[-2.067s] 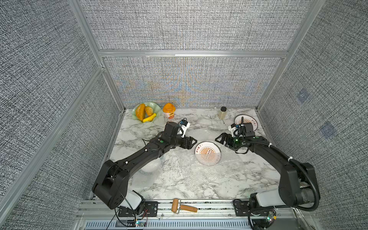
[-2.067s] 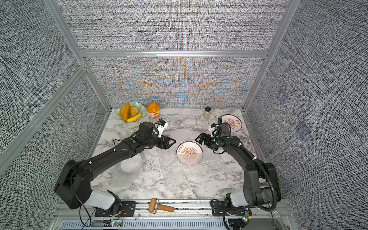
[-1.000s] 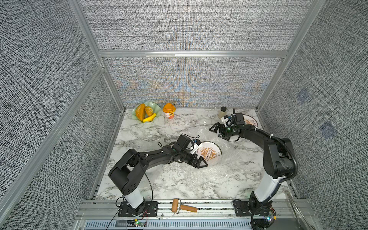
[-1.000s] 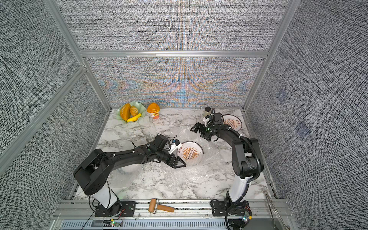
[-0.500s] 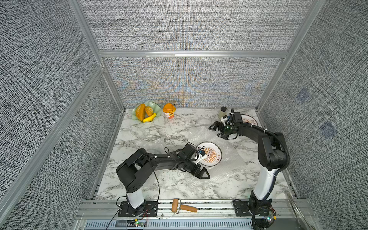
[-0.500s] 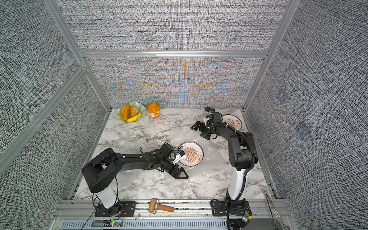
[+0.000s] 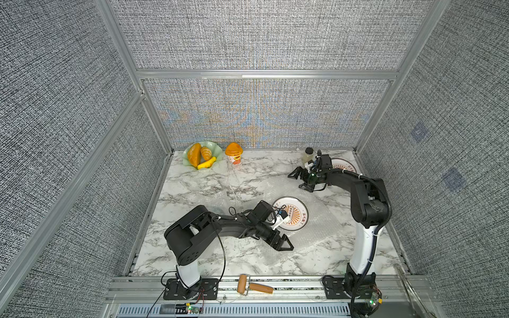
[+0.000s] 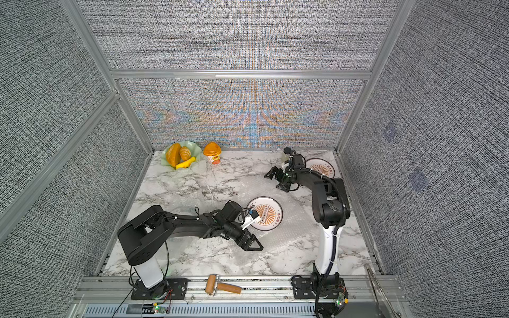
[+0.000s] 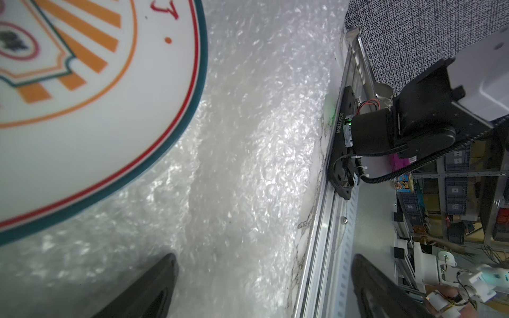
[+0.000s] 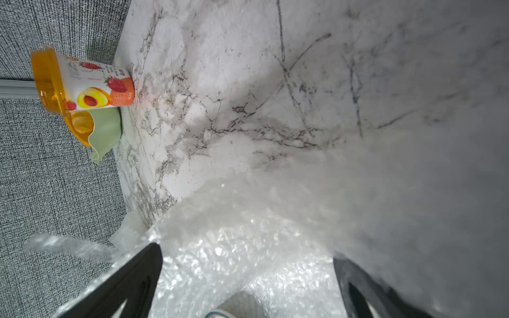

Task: Unpack dinner plates from bubble wrap
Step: Unwrap the bubble wrap.

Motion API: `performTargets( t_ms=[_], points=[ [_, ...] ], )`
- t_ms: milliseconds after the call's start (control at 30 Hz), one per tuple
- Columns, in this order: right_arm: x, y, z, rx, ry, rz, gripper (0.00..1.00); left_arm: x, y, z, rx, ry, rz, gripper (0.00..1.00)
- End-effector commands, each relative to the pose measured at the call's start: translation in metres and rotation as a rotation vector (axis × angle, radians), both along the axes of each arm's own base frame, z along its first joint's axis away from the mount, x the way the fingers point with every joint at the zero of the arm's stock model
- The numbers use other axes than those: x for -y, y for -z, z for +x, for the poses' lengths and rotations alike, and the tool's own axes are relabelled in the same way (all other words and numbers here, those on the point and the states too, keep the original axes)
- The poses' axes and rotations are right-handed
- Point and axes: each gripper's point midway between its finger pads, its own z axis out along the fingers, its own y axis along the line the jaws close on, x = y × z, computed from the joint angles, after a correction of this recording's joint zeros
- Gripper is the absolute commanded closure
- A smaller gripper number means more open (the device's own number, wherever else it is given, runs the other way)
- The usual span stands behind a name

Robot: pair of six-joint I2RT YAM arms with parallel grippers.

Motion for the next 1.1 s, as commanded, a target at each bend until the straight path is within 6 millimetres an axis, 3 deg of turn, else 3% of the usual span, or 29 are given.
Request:
performTargets(
  t_ms=[0,67,300,433,567,700,867,1067],
  points=[
    [0.001,-0.007,0.003,0.005,0.015,-0.027,0.01,-0.027,0.032,-0.005,-0.039,-0.052,0.184,0.01],
    [-0.001,-0.025,0.003,0.033,-0.013,-0.036,0.01,-0.025,0.029,-0.005,-0.035,-0.055,0.177,0.01],
    [0.004,-0.137,-0.026,0.258,-0.025,-0.04,0.01,-0.012,0.002,0.002,-0.011,-0.051,0.109,0.01],
    [0.004,-0.159,-0.062,0.297,-0.049,-0.013,0.01,0.001,-0.04,0.005,0.011,-0.037,0.004,0.01],
    [0.008,-0.144,-0.107,0.263,-0.065,-0.01,0.01,0.008,-0.092,0.018,0.052,-0.068,-0.118,0.01],
    [0.015,-0.12,-0.15,0.213,-0.07,-0.023,0.01,0.006,-0.114,0.058,0.089,-0.182,-0.137,0.01],
    [0.03,-0.071,-0.196,0.103,-0.055,-0.055,0.01,-0.006,-0.104,0.121,0.082,-0.348,-0.115,0.01],
    [0.046,-0.017,-0.231,-0.028,0.009,0.003,0.01,-0.014,-0.056,0.173,0.048,-0.448,-0.03,0.01]
  ],
)
